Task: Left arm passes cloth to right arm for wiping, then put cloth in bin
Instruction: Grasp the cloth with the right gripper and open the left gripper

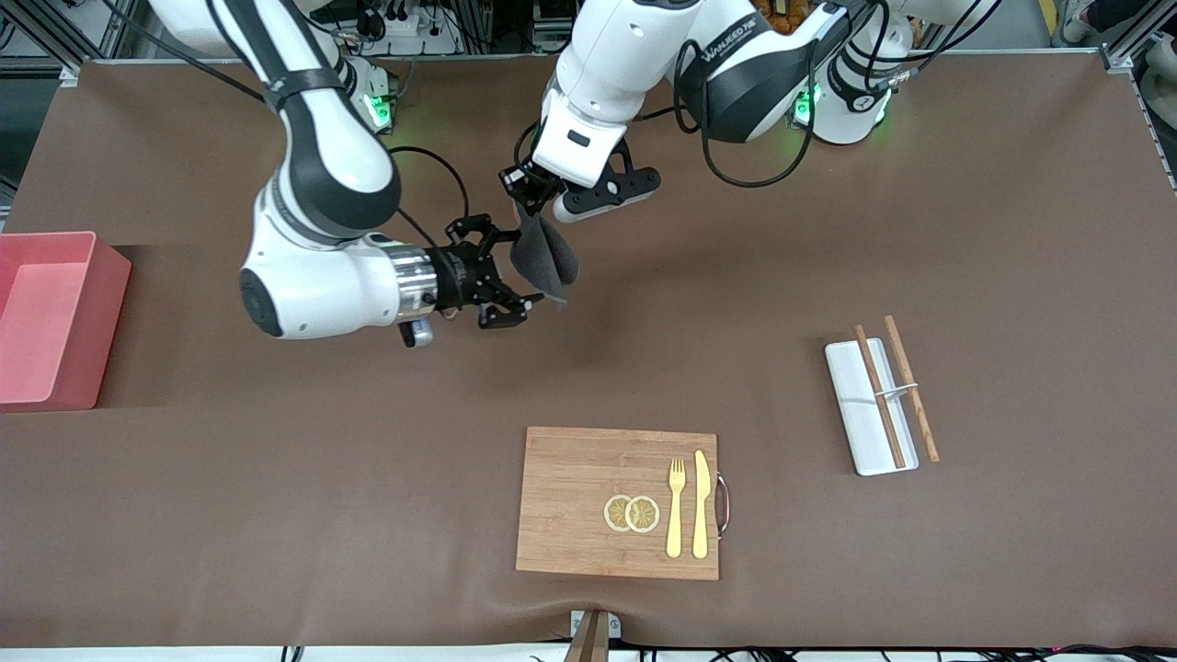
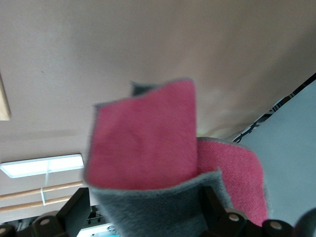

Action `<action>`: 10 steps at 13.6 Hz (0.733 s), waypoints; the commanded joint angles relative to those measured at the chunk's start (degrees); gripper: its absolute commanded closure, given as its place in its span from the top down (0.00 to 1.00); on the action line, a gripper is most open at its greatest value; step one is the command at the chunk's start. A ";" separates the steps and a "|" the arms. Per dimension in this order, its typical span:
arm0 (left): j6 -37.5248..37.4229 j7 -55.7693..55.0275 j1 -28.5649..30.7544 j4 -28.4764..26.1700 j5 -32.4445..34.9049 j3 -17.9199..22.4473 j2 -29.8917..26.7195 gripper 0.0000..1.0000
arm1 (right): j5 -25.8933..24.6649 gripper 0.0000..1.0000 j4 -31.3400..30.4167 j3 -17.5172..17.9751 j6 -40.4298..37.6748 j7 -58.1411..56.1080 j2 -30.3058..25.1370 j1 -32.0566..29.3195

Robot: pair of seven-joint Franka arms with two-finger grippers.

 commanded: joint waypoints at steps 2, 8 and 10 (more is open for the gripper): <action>3.19 -1.81 -0.54 1.91 -0.61 0.02 2.07 0.00 | 1.12 0.95 0.67 -0.63 0.37 -3.59 1.83 2.65; 4.43 -2.87 -1.15 2.09 -0.61 0.02 2.78 0.00 | 0.68 0.00 0.15 -0.71 -1.74 -6.95 2.27 1.52; 4.43 -2.87 -1.15 2.09 -0.52 0.11 2.78 0.00 | 0.59 0.00 0.23 -0.71 -2.97 -6.59 2.27 0.38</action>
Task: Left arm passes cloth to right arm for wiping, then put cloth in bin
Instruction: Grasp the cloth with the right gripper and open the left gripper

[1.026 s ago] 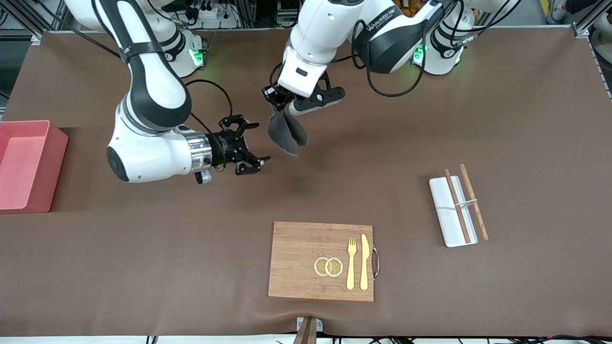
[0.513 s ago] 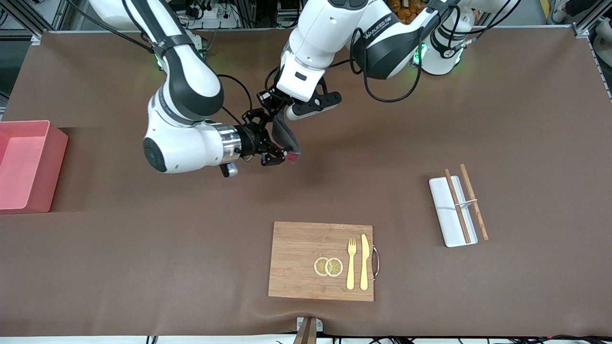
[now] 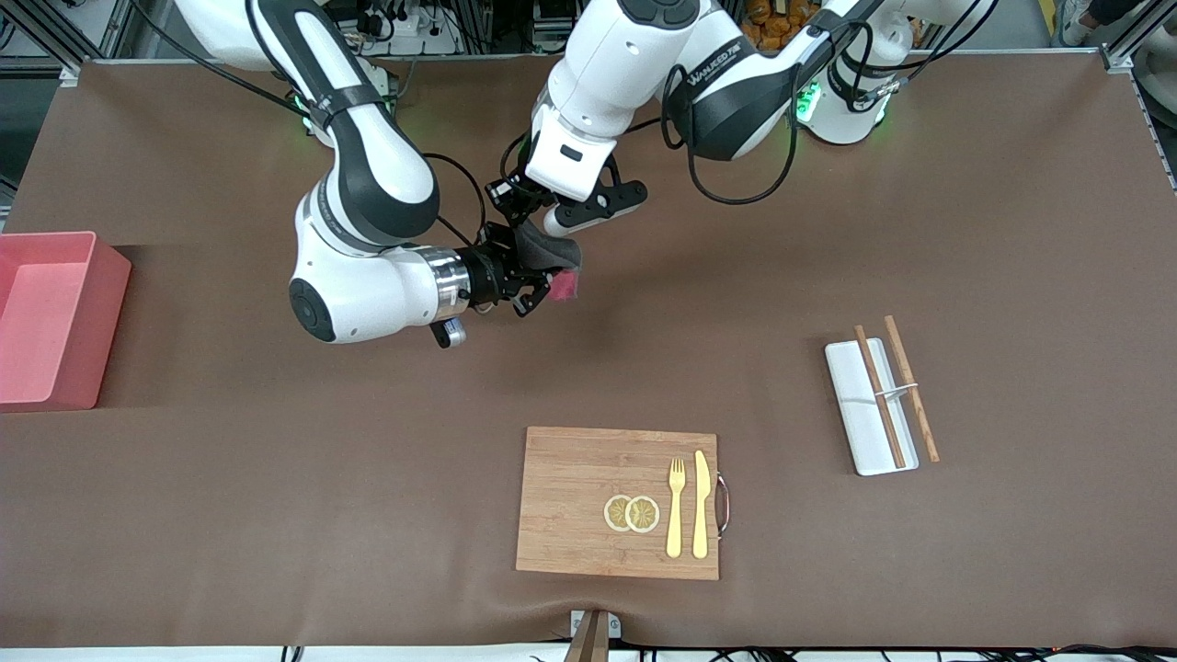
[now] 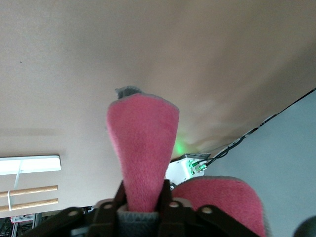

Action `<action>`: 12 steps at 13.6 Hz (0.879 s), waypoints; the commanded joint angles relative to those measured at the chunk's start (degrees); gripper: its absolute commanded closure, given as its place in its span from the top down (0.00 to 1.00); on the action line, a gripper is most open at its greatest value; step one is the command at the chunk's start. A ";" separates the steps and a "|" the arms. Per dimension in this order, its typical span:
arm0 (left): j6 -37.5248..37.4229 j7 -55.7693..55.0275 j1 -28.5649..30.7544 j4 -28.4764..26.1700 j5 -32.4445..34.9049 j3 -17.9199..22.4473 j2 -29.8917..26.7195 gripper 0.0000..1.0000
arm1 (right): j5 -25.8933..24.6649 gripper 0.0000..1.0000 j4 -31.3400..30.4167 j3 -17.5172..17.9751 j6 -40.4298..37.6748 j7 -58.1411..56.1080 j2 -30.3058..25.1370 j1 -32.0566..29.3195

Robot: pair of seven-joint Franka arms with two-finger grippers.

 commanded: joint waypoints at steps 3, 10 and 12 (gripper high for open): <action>0.35 -0.85 -0.24 1.35 -0.52 0.12 0.54 0.00 | -1.33 0.00 0.25 0.16 -2.02 -0.52 -0.03 -2.47; -7.45 -0.06 6.33 1.18 0.36 0.47 -5.34 1.00 | -13.89 0.00 0.87 0.07 -2.02 -2.62 -0.29 -4.06; -12.37 0.99 10.55 1.09 0.44 0.47 -7.63 1.00 | -16.88 0.00 0.70 -0.02 -1.59 -4.82 -0.20 -4.15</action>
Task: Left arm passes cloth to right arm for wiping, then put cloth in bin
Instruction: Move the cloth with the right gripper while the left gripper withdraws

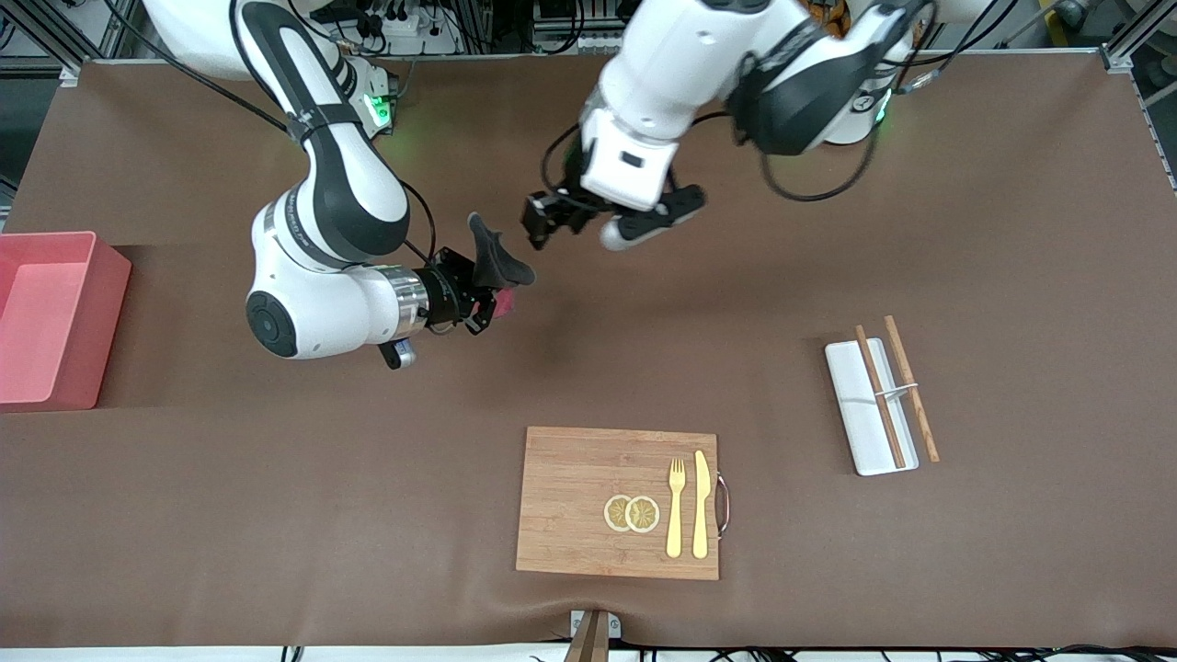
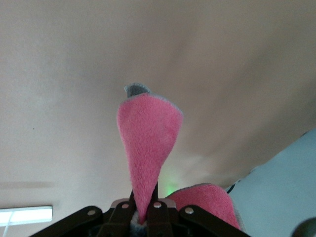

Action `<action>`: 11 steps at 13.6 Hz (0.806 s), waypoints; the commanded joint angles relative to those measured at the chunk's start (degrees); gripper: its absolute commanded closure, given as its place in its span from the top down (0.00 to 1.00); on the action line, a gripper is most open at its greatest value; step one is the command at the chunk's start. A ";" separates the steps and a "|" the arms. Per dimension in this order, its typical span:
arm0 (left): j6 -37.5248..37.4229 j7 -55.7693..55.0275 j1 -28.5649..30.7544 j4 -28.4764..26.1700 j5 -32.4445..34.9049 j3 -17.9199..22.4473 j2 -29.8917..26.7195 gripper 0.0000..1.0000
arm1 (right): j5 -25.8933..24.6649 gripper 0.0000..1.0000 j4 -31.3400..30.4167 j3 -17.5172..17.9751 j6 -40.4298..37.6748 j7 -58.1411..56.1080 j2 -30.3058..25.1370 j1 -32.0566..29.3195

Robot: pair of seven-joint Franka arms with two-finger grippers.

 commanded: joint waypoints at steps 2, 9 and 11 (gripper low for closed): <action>-8.56 7.07 7.85 -0.91 0.38 -0.16 -4.86 1.00 | -9.52 0.00 -0.21 0.42 1.76 -4.63 0.33 -0.74; -20.35 29.06 18.66 -1.26 4.59 -0.16 -7.41 1.00 | -15.59 0.00 -5.39 0.34 11.87 -12.36 4.54 -1.97; -21.75 33.71 20.69 -1.43 4.59 -0.07 -7.94 1.00 | -18.84 0.00 -10.82 0.34 17.30 -16.40 3.94 -3.19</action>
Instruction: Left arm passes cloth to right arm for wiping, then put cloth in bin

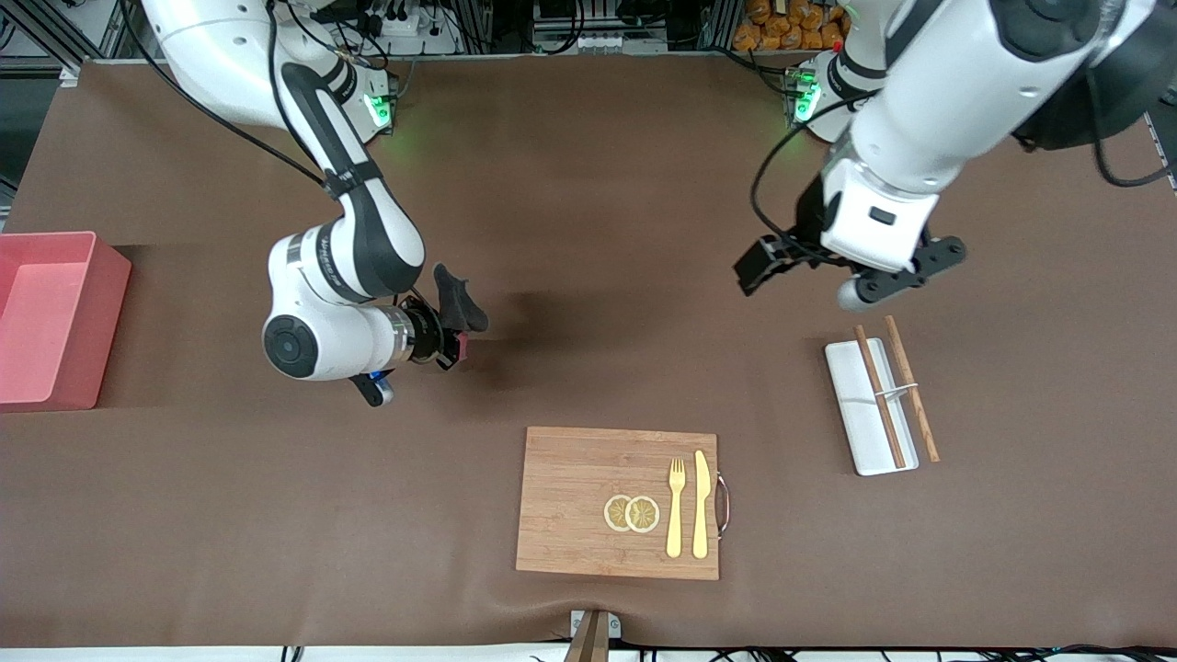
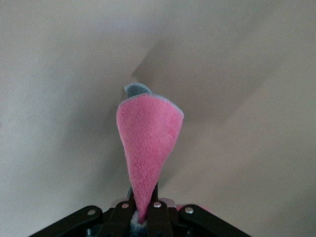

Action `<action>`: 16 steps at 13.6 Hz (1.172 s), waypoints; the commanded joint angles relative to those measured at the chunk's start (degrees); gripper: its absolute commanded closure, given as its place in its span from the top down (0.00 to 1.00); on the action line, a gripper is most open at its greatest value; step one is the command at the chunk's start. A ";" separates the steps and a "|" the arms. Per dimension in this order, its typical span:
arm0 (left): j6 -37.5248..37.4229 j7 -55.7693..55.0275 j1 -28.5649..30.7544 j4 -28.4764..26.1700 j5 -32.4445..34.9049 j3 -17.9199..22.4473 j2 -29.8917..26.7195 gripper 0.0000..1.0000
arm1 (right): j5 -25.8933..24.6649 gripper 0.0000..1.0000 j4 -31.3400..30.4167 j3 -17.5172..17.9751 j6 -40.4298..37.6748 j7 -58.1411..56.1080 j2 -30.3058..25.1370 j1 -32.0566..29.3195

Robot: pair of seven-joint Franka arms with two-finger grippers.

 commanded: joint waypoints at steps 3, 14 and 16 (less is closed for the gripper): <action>-3.18 8.58 4.84 -1.60 1.39 -0.43 -2.29 1.00 | -10.10 0.00 -8.62 0.38 7.75 -5.44 -1.27 -3.53; -9.24 24.39 7.76 -1.78 1.66 9.02 -7.47 1.00 | -37.24 0.00 -8.11 0.38 11.88 -44.42 -0.40 -34.09; -9.95 30.45 3.28 -3.70 1.13 16.23 -9.75 1.00 | -45.68 0.00 -4.69 0.47 12.42 -49.62 0.48 -37.80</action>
